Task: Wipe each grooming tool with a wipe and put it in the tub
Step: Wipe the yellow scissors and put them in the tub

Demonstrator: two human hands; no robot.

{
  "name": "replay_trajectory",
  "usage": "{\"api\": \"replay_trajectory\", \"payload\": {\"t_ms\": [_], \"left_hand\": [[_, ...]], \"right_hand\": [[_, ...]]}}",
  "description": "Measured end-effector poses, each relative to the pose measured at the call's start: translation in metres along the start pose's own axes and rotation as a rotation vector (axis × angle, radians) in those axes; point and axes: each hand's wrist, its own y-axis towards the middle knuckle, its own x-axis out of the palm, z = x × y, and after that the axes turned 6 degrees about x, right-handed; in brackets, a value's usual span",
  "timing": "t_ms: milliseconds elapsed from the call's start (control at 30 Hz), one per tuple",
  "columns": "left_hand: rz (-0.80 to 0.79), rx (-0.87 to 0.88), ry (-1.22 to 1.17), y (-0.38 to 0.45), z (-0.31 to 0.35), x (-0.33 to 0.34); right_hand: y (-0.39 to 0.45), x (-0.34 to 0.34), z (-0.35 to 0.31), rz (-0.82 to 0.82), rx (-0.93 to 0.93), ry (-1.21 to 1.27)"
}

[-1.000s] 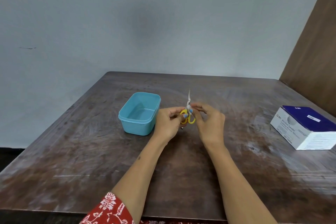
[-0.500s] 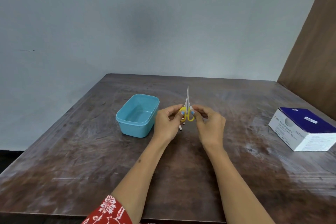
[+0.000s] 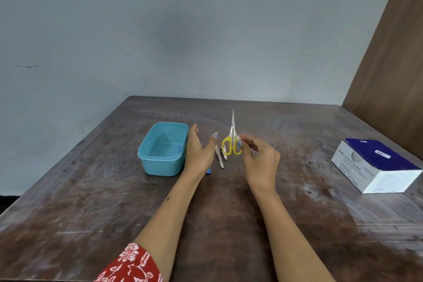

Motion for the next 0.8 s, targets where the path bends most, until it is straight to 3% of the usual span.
{"api": "replay_trajectory", "payload": {"t_ms": [200,367,600,800], "left_hand": [[-0.077,0.058,-0.058,-0.008,0.011,-0.001],[-0.269,0.078,-0.191,-0.018,0.014,-0.003],[-0.198,0.049,-0.291,-0.015,0.008,-0.007],[-0.236,0.072,-0.271,-0.019,0.008,-0.006]], "right_hand": [[0.001,0.002,0.002,-0.015,0.007,0.019],[0.001,0.002,0.002,-0.012,0.000,0.044],[-0.001,0.003,0.002,-0.124,0.064,0.124],[-0.002,0.003,0.000,-0.085,0.045,0.119]]}}
